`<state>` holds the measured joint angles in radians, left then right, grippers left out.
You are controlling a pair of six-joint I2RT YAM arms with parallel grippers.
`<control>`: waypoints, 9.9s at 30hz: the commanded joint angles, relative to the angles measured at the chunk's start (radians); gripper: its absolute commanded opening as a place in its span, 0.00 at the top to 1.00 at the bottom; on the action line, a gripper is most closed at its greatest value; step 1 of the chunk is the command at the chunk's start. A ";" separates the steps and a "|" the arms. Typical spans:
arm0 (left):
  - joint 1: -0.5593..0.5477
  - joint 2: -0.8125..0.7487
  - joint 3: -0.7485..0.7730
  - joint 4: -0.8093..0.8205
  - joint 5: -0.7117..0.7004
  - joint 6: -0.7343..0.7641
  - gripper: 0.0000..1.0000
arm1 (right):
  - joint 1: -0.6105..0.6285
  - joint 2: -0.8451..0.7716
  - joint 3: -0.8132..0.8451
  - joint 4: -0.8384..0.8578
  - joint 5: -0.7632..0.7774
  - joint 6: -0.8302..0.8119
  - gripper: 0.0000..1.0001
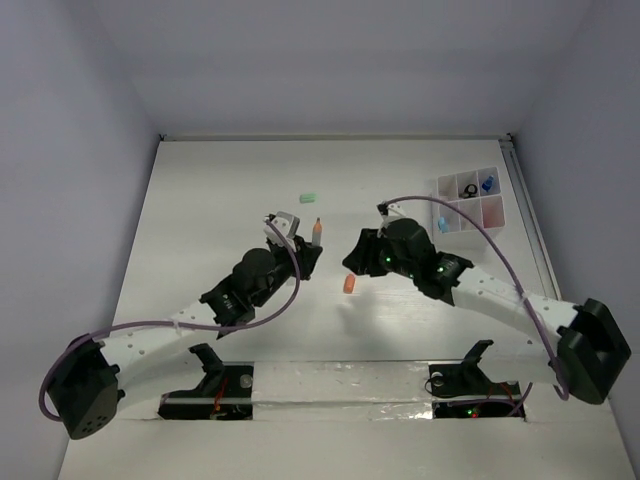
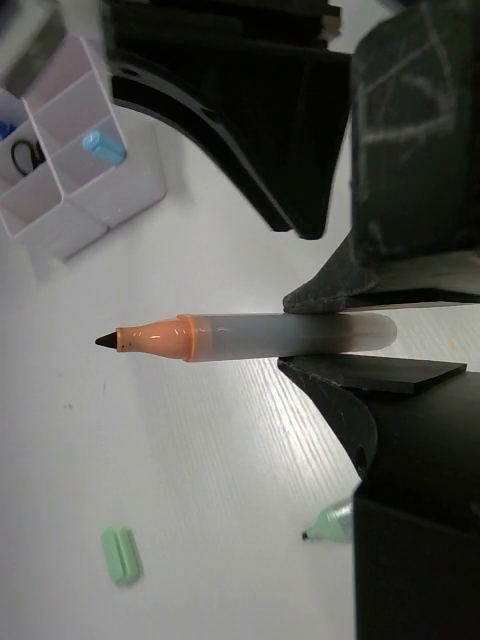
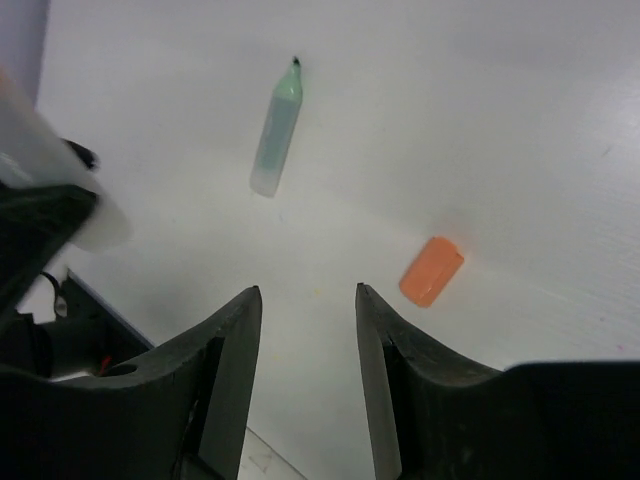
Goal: Sort the stationery into containers
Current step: Close the pen cap on the pen, then place the pen in the storage box.
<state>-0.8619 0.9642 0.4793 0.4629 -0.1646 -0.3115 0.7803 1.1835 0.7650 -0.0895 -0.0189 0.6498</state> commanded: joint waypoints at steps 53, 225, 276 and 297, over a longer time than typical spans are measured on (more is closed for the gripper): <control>0.015 -0.088 -0.085 0.037 -0.079 0.049 1.00 | 0.088 0.554 0.197 -0.133 0.342 -0.036 0.27; -0.054 -0.176 0.176 -0.027 -0.148 0.058 1.00 | 0.197 0.183 0.300 -0.185 -0.116 -0.200 1.00; -0.077 -0.173 0.081 -0.079 0.106 -0.014 0.17 | -0.309 0.162 0.333 0.082 0.166 -0.182 1.00; -0.077 -0.369 -0.145 0.010 0.030 0.029 0.01 | -0.566 0.211 0.364 0.079 0.743 -0.509 1.00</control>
<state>-0.9386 0.6323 0.3370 0.4080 -0.1234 -0.2859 0.2108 1.3720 1.1027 -0.0925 0.6621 0.1970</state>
